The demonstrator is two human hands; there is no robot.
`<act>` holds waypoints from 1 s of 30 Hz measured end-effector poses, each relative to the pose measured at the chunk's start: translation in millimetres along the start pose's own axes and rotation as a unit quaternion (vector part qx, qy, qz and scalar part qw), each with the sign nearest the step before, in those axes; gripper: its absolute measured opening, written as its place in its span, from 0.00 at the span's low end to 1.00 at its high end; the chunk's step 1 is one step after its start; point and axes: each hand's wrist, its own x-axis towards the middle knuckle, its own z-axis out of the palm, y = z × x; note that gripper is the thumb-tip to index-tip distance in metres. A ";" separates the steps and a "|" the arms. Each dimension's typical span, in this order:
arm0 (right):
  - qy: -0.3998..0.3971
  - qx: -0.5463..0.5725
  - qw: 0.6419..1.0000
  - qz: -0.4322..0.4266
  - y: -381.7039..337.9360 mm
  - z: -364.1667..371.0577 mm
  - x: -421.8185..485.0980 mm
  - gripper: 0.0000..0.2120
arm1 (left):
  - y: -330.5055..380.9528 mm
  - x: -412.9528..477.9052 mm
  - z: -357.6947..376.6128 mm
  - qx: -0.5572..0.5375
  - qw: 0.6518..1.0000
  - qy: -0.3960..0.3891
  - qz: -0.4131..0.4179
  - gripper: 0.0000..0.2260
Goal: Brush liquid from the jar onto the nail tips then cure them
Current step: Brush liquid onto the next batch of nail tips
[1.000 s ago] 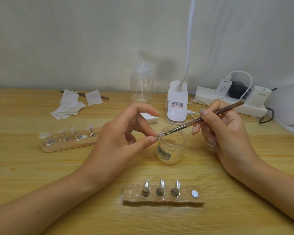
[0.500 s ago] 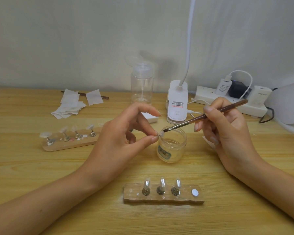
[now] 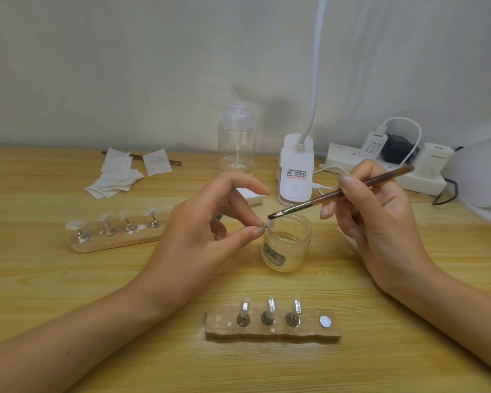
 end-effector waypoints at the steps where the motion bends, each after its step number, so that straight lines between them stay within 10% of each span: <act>1: -0.013 -0.002 1.000 -0.001 0.1 0.2 -0.4 0.08 | 0.0 0.0 0.2 0.002 1.000 0.001 0.001 0.15; 30: 0.025 -0.007 0.999 0.028 -1.3 0.1 1.0 0.09 | 0.8 -0.3 -0.2 0.012 1.000 0.002 0.002 0.17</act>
